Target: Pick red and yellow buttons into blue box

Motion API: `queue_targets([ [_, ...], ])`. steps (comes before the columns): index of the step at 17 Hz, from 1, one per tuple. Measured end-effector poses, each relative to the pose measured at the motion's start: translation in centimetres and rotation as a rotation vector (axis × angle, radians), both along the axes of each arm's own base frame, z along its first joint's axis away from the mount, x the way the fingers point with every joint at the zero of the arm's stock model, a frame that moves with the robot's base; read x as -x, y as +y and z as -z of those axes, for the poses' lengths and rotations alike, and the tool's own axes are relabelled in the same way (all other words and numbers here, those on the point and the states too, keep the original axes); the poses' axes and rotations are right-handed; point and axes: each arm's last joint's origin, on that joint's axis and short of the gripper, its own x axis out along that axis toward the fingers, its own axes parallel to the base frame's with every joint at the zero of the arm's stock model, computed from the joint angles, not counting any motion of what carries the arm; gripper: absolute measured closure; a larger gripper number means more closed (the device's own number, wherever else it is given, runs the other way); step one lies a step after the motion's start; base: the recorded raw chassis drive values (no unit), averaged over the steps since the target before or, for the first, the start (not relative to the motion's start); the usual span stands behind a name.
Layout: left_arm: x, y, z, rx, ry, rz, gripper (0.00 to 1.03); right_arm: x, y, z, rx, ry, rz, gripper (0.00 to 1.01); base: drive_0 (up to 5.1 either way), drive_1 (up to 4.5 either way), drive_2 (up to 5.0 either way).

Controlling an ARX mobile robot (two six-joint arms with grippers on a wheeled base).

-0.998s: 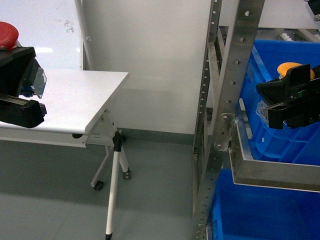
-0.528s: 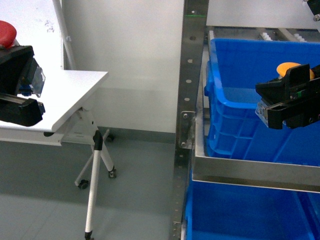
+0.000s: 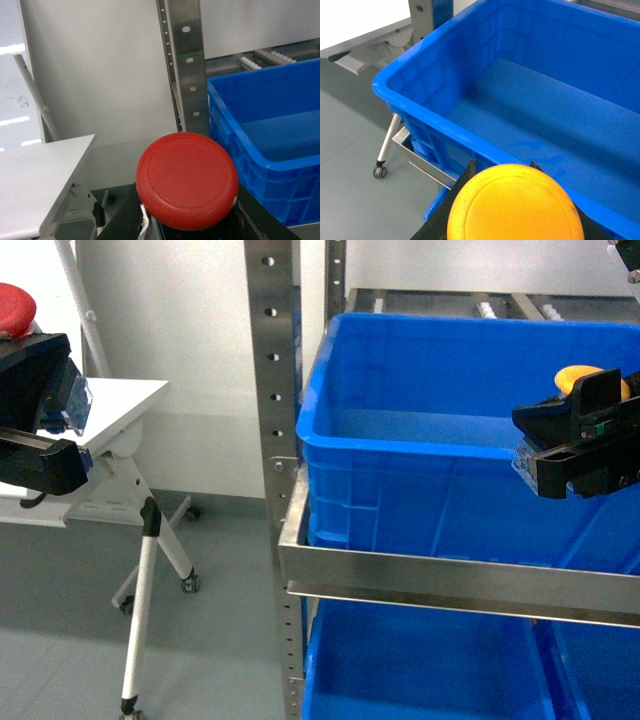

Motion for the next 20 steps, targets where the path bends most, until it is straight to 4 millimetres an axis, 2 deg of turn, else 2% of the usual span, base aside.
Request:
queue_targets([
  [10,-0.01,0.0,0.02,-0.001,0.002,0.0,0.78,0.0,0.0,-0.01,0.0,-0.001,0.0,0.75,4.6,-2.42,-2.4],
  [20,0.01,0.0,-0.04,0.001,-0.002,0.0,0.78,-0.01,0.0,-0.03,-0.001,-0.003,0.0,0.75,4.9,-3.34,-1.3],
])
